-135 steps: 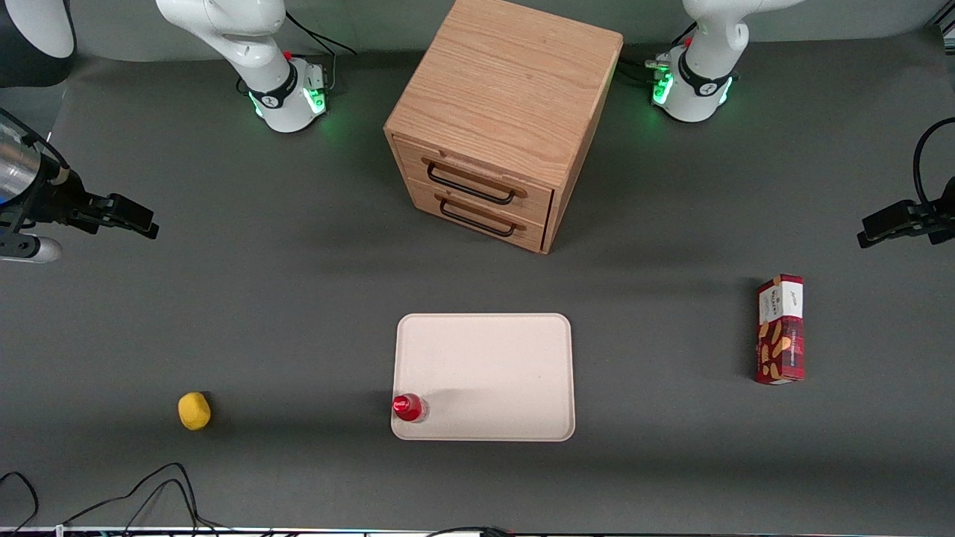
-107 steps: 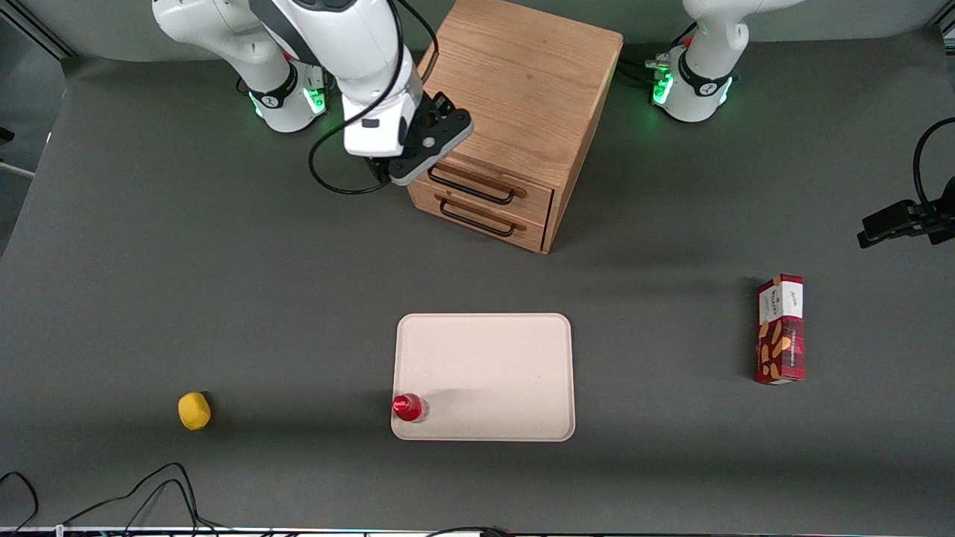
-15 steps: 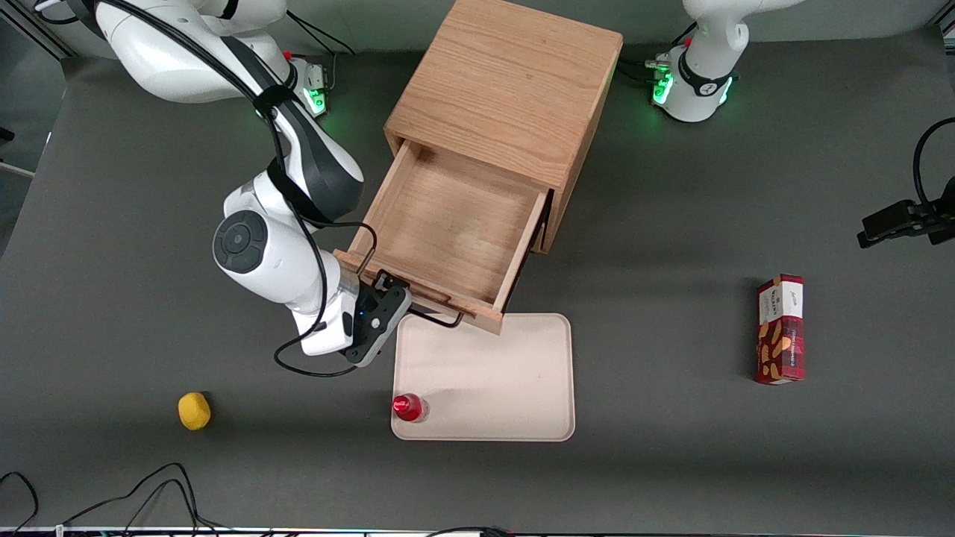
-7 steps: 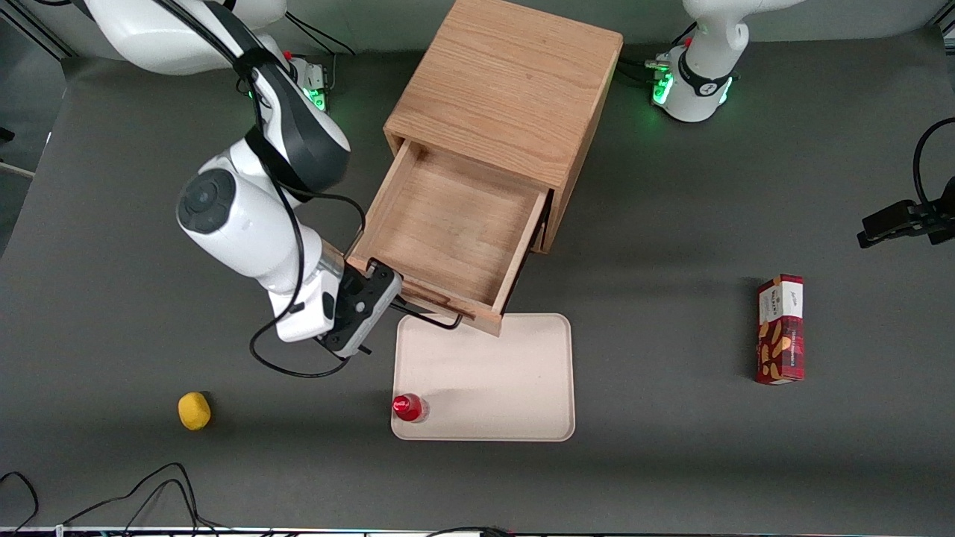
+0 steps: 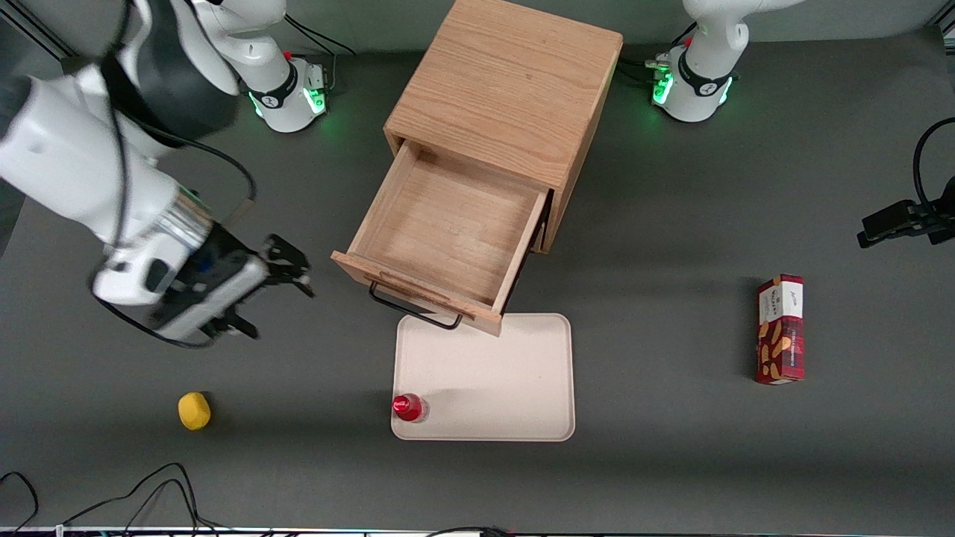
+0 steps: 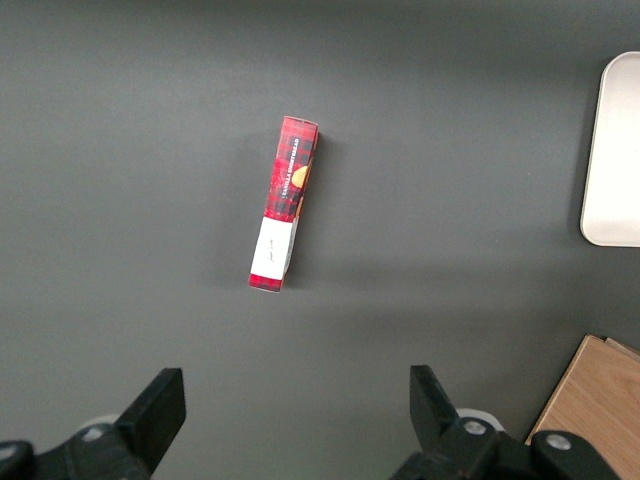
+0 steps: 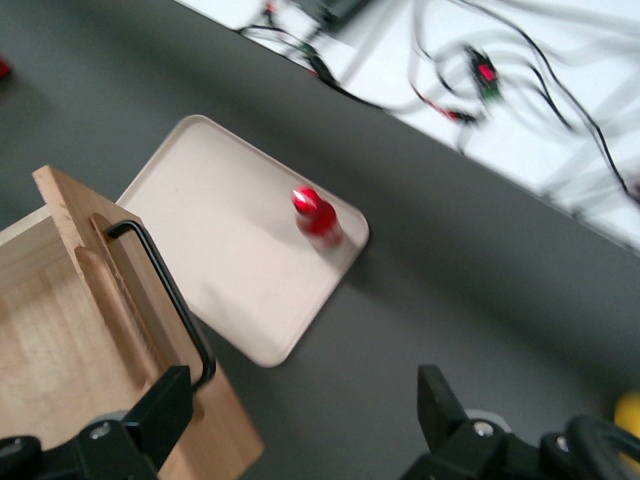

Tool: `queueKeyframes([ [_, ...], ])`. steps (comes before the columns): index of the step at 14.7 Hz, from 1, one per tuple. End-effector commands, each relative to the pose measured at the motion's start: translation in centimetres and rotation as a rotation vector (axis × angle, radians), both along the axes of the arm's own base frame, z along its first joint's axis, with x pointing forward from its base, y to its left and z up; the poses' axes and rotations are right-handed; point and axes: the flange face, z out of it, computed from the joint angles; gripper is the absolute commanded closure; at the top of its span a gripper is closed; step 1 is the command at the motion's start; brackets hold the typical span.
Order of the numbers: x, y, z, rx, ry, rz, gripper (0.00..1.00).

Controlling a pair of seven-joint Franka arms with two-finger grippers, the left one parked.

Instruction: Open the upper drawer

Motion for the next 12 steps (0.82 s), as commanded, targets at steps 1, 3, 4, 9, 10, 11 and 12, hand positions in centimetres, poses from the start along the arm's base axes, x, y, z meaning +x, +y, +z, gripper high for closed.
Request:
queueKeyframes([
  [1, -4.6, -5.1, 1.1, -0.014, 0.146, -0.239, 0.00],
  [3, -6.6, -7.8, 2.1, -0.123, 0.206, -0.362, 0.00],
  [4, -7.5, -9.2, 1.7, -0.159, 0.254, -0.477, 0.00],
  [9, -11.8, -10.8, 1.6, -0.202, 0.374, -0.655, 0.00],
  [10, -11.6, -10.8, 1.6, -0.203, 0.373, -0.655, 0.00],
  [11, -11.4, -10.8, 1.4, -0.203, 0.375, -0.652, 0.00],
  [12, -11.2, -10.7, 1.1, -0.201, 0.371, -0.635, 0.00],
])
